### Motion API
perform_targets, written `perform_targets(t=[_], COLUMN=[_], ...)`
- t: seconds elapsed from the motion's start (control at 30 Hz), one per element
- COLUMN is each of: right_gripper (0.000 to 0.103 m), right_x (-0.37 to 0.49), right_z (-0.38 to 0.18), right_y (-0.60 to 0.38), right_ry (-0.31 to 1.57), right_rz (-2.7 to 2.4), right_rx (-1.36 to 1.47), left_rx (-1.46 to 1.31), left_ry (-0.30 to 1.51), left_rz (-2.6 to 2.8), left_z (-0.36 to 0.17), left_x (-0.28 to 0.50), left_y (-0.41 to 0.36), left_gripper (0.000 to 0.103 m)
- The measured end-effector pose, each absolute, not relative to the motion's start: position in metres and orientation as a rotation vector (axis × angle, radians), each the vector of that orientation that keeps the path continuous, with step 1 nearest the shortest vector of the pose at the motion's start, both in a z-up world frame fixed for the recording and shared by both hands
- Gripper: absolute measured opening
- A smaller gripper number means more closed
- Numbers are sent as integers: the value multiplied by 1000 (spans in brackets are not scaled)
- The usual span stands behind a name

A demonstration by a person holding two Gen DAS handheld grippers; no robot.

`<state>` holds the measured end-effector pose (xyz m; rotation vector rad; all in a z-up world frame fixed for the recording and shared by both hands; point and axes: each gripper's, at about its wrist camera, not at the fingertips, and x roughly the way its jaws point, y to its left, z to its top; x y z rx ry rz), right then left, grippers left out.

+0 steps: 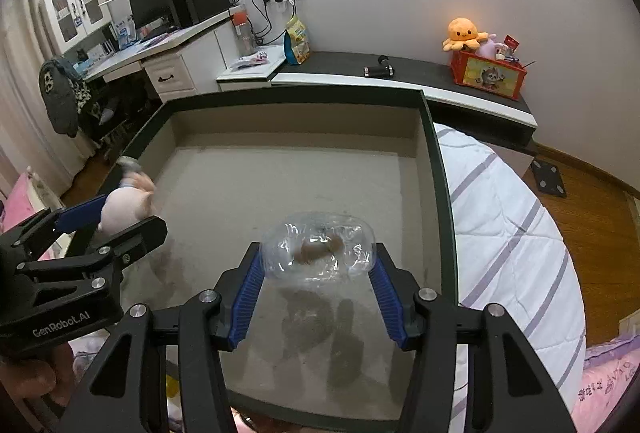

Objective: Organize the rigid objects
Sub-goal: 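Carry the pig doll and glass bottle into the box and release both, then withdraw both tools from the box back toward the pile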

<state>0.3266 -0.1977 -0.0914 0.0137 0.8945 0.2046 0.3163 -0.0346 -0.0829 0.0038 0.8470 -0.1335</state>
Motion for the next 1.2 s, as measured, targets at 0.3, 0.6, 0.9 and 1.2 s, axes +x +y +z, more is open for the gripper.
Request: perform_targets(t=[0.3, 0.6, 0.9, 1.2], right_gripper=[103, 103, 103, 103], right_x=[293, 240, 157, 102], right_z=[-69, -32, -4, 7], right_y=[-214, -215, -185, -172], right_ry=[814, 708, 606, 564], right_rz=[243, 180, 36, -11], right_rx=[81, 113, 81, 31], left_rx=[-31, -22, -34, -62], left_ry=[722, 621, 569, 513], left_rz=[-32, -9, -111, -122], left_z=[-49, -20, -8, -2], left_x=[266, 190, 136, 92], left_y=[-10, 11, 32, 40], left_gripper=[103, 103, 103, 103])
